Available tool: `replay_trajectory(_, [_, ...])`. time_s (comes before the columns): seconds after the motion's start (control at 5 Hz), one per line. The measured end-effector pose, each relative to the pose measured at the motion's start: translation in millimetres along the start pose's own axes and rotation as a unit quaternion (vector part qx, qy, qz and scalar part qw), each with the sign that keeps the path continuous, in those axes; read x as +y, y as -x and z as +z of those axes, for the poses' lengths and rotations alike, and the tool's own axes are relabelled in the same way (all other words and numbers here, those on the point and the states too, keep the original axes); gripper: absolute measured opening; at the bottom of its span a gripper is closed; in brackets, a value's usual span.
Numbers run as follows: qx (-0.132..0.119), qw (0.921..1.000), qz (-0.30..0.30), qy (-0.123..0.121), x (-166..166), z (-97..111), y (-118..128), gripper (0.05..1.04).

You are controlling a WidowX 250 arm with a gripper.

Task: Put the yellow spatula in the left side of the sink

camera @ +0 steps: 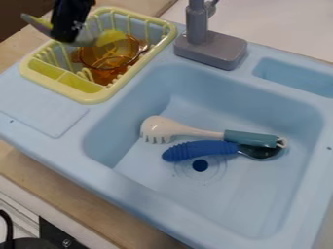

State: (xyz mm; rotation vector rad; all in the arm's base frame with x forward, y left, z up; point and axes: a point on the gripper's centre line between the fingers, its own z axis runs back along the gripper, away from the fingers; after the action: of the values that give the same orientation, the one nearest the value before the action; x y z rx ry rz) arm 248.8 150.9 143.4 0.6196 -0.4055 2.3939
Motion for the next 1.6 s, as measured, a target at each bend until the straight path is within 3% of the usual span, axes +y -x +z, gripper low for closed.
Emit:
replay_trajectory(0.2, [0.008,0.9995,0.027,0.017,1.1,2.9,9.1,0.252])
replay_trajectory(0.4, [-0.023,0.9987,0.044,0.009,3.4,-5.3,16.2,0.252])
replay_trajectory(0.8, [-0.036,0.9987,0.036,-0.003,1.1,-14.8,33.6,0.306])
replay_trajectory(1.0, [-0.015,0.9979,0.062,0.0,0.5,-13.9,37.1,0.575])
replay_trajectory(1.2, [0.046,0.9933,0.105,0.013,1.5,1.6,23.4,0.863])
replay_trajectory(1.4, [0.089,0.9899,0.109,0.019,6.9,14.1,18.8,0.999])
replay_trajectory(1.6, [0.144,0.9851,0.086,0.038,15.9,31.4,16.3,0.999])
